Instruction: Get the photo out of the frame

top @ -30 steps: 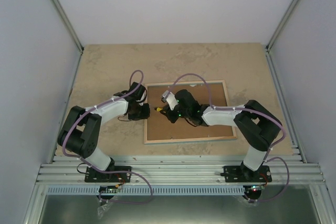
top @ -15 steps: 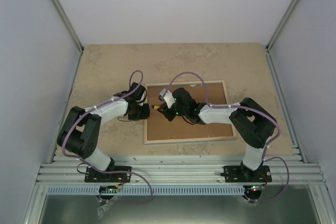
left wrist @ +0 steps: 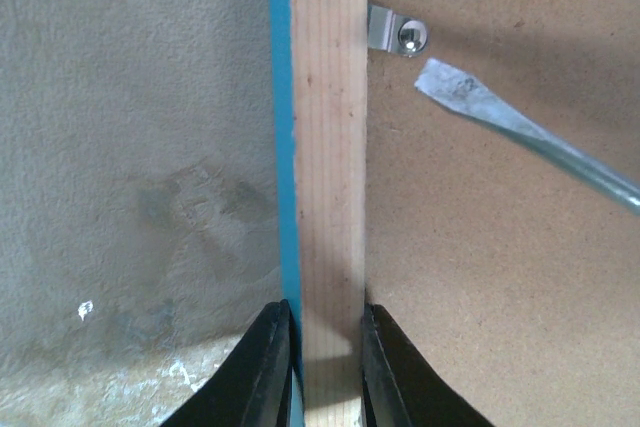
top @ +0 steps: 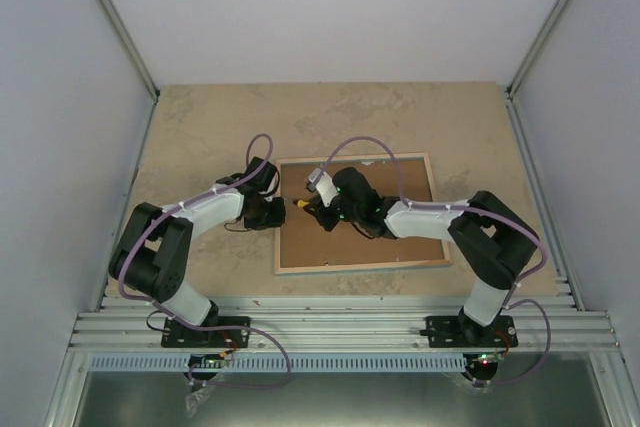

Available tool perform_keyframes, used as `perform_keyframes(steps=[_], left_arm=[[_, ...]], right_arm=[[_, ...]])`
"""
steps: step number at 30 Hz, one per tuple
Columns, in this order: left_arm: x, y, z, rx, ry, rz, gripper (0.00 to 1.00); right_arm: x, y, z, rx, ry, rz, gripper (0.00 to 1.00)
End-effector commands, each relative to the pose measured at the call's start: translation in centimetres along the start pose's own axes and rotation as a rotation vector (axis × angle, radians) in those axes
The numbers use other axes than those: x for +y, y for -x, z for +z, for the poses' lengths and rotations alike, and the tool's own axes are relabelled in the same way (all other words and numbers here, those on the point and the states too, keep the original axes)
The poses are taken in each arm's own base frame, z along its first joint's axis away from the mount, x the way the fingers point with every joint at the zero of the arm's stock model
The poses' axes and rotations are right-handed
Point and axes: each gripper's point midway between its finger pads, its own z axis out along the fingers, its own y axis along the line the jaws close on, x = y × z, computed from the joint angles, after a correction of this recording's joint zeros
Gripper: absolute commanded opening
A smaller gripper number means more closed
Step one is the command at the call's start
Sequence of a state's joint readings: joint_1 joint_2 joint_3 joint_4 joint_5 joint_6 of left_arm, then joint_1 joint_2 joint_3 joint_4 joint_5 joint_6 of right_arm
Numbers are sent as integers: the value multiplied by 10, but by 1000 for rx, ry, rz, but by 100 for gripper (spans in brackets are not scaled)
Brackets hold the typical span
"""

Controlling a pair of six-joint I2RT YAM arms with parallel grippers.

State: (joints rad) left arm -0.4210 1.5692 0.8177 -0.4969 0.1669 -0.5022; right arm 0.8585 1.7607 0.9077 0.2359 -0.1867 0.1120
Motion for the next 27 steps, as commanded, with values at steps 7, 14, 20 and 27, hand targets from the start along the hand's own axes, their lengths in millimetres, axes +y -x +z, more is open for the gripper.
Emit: perform_keyframes(steps=[7,14,20,27], left_arm=[[-8,-6,-2,19,-44,-5,13],[-9,-6,-2,20,-50,-3,13],[-10,-6,-2,19,-53,-2,13],[-10,-7,-2,21,-54,-2,12]], right_arm=[[-5,-8,5,17,-12,-2,0],[-6,-15,12,33,-9,7,0],[-8,-15,17,34,-16,8,0],[-14,-9,21,18,-44,12,0]])
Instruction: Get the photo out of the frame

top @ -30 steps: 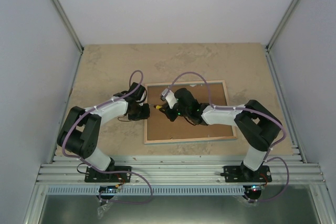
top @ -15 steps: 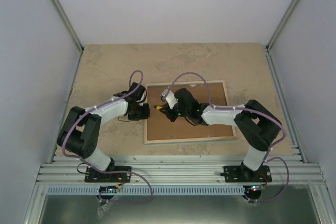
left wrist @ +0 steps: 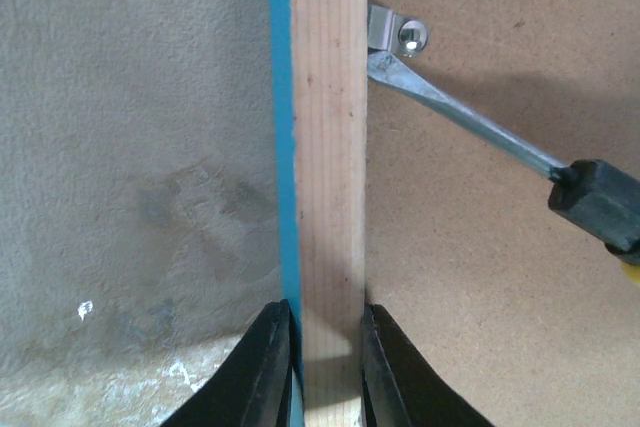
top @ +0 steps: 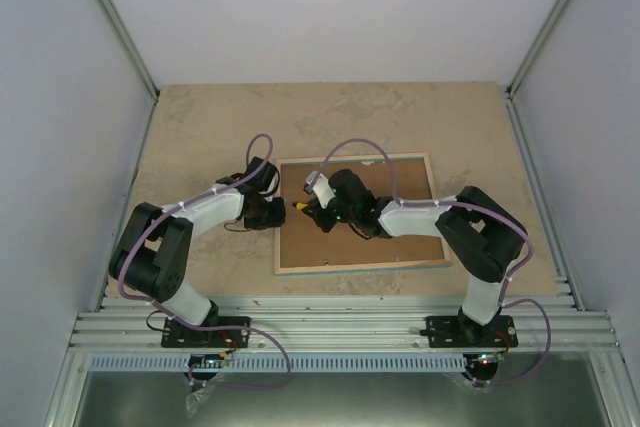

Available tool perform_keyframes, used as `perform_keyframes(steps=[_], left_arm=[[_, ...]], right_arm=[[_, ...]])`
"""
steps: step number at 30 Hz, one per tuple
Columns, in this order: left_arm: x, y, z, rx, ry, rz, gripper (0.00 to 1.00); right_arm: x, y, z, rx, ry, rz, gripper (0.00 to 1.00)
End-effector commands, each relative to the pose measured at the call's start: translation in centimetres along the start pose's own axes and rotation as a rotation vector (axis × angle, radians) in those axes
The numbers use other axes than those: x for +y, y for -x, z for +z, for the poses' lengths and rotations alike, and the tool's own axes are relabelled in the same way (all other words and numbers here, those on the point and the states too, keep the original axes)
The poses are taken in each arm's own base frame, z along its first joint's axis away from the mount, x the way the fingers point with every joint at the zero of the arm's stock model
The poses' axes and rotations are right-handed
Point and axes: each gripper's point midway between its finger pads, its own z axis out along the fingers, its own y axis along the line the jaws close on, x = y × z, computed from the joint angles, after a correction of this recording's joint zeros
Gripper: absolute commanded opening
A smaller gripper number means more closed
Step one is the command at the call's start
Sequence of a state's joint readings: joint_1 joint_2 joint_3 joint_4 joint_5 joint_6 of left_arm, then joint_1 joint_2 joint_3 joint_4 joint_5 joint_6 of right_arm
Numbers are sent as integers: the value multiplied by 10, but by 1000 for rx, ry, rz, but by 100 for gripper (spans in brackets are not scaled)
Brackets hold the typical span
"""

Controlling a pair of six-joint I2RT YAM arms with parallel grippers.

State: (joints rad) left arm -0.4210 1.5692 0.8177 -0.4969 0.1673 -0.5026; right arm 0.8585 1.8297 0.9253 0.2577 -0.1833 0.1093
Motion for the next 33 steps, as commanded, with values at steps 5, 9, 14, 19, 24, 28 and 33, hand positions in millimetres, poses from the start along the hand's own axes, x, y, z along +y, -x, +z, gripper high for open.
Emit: perform_keyframes(steps=[5,9,14,19,24,28,33], left_arm=[[-9,-6,-2,19,-51,-1,12],[-10,-7,-3,18,-52,0,12],[-9,-7,-2,18,-50,-3,12],[-9,-8,-2,20,-55,-3,12],[-10,-9,-3,18,-60,-7,12],[-10,-9,-3,18,-65,-11,12],[-11,-11,-3,20,-75,-15,12]], right_arm=[[-21,7,4,-22,-106,21,1],[-27,5,3,-21,-139,30,0],[-32,11,-3,-54,-175,55,0],[-36,13,-4,-68,-196,73,0],[-38,17,-8,-91,-216,95,0],[-44,23,-15,-125,-248,118,0],[-46,26,-20,-145,-260,163,0]])
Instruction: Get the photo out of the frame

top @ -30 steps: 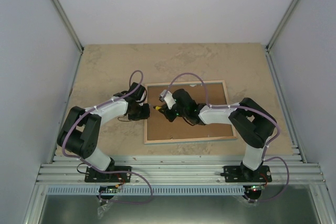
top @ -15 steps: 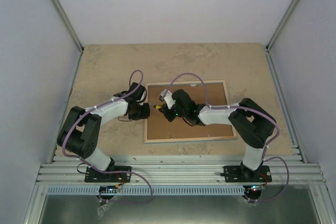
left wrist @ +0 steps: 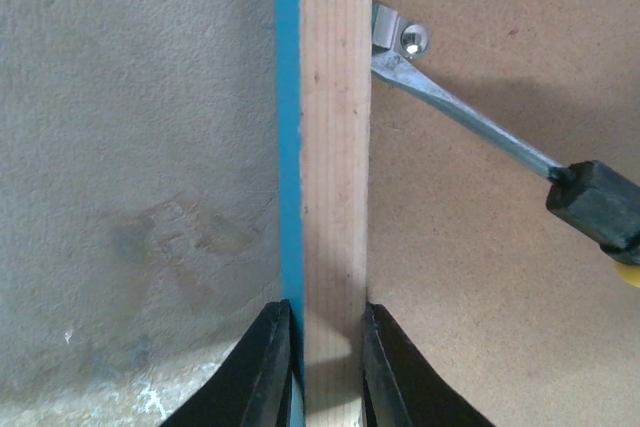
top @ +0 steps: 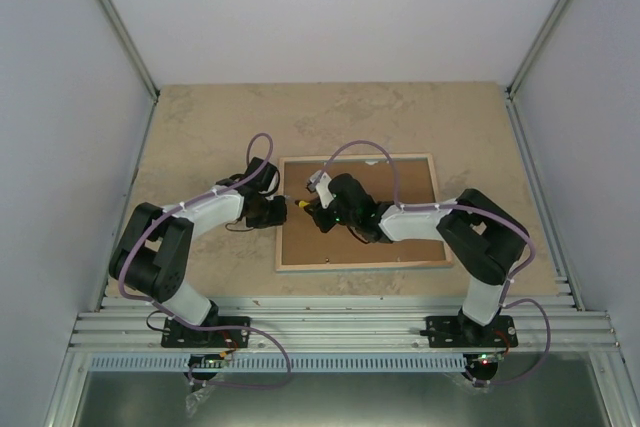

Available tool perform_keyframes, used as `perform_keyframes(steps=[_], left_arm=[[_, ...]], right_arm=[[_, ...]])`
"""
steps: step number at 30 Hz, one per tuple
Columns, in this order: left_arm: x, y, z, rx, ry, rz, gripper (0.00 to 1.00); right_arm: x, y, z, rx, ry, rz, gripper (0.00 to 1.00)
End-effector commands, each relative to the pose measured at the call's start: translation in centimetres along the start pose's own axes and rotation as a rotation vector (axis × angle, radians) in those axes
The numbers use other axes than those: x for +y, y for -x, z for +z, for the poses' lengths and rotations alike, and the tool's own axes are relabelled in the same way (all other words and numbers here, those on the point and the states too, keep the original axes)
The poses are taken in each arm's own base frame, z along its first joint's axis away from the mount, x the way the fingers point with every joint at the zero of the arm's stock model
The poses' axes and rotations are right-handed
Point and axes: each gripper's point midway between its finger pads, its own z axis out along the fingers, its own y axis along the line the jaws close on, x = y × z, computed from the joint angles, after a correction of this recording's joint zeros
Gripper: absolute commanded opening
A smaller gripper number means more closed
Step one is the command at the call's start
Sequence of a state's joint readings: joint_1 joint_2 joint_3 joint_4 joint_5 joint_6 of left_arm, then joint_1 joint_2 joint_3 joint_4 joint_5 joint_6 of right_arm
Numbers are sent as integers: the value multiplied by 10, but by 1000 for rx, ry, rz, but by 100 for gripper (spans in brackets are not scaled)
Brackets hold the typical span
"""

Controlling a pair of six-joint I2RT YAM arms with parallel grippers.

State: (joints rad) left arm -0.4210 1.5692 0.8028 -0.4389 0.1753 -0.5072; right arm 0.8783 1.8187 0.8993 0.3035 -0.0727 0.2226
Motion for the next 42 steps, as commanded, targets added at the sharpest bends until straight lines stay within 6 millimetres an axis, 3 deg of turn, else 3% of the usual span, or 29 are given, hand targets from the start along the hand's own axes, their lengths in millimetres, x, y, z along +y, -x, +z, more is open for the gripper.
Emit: perform_keyframes(steps=[1,12,19,27,35,42], left_arm=[[-7,-17,-5,53,-49,-19,12],[-9,-18,-6,55,-59,-25,12],[-10,-19,-7,48,-73,-43,11],[-11,-21,-6,48,-88,-61,12],[-12,-20,-6,42,-92,-62,12],[-12,-19,-7,40,-94,-58,12]], right_arm=[[-35,27,-14,-115,-162,71,0],[-43,29,-12,-135,-199,143,0],[-56,29,-26,-168,-273,229,0],[-31,35,-24,-167,-140,166,0],[-12,13,-14,-71,-43,116,0],[3,13,0,-30,23,77,0]])
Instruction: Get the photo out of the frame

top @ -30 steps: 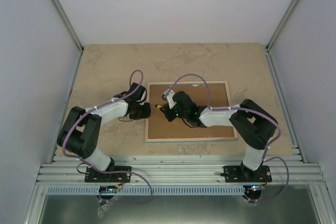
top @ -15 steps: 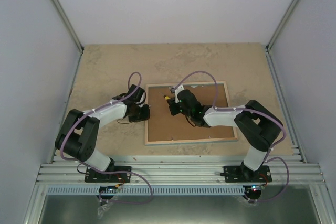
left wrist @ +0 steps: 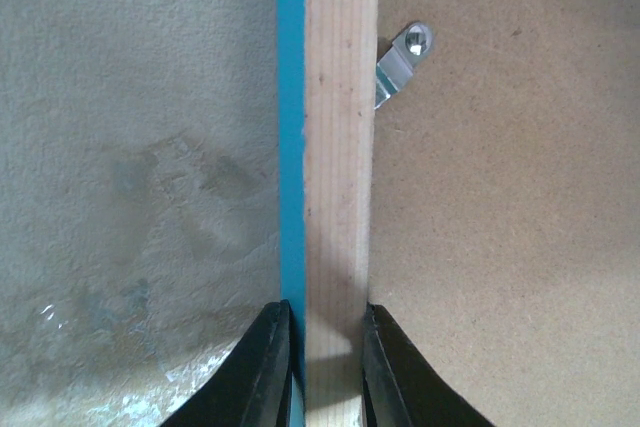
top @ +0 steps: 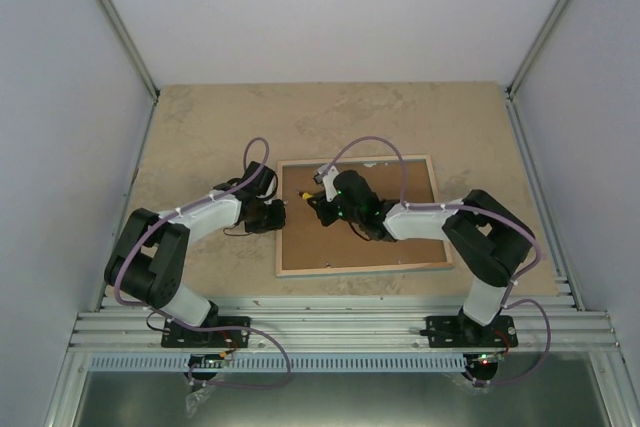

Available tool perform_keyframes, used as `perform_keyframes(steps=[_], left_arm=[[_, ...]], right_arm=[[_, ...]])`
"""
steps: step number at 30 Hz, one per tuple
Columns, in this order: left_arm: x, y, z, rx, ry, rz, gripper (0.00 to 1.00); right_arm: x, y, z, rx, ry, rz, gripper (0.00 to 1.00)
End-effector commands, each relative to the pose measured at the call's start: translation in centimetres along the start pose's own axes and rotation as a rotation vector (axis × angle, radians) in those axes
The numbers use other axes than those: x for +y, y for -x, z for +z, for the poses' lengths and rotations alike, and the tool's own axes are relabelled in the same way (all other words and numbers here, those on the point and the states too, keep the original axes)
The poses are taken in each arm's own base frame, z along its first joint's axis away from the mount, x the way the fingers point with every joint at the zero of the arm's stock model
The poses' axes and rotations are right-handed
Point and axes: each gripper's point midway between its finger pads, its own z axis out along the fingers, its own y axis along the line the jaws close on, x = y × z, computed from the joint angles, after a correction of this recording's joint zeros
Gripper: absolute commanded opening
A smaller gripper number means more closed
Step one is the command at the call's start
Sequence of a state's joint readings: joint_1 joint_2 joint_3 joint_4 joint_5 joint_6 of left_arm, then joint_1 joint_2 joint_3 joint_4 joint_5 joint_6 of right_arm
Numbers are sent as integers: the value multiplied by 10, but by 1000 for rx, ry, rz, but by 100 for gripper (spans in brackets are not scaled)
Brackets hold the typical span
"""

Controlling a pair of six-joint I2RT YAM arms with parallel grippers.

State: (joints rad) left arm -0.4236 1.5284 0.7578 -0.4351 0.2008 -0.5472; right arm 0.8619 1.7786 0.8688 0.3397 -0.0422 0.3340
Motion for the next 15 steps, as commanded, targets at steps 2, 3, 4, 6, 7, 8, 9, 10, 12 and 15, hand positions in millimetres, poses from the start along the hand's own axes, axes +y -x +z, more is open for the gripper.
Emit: perform_keyframes(steps=[2,3,4,6,7,8,9,10,12,15], left_arm=[[-13,-7,-4,25,-71,-20,12],[-13,-7,-4,24,-71,-19,12],[-12,-7,-4,23,-71,-20,12],[-12,-7,-4,23,-71,-22,12],[-13,-6,-4,23,-71,-20,12],[-13,-6,-4,23,-72,-20,12],[-13,-6,-4,23,-72,-19,12],[-13,-6,-4,23,-71,-19,12],[-13,-6,-4,22,-71,-19,12],[-12,-6,-4,21,-68,-19,12]], right_arm=[[18,-3,12,39,63,-47,0],[18,-4,13,46,62,-48,0],[19,-6,14,54,64,-53,1],[20,-9,16,73,63,-60,0],[21,-10,17,80,66,-66,1],[22,-12,18,89,71,-70,1],[23,-14,18,98,75,-73,0],[23,-16,19,108,77,-76,1],[25,-19,19,125,83,-86,0],[27,-22,16,145,94,-102,0]])
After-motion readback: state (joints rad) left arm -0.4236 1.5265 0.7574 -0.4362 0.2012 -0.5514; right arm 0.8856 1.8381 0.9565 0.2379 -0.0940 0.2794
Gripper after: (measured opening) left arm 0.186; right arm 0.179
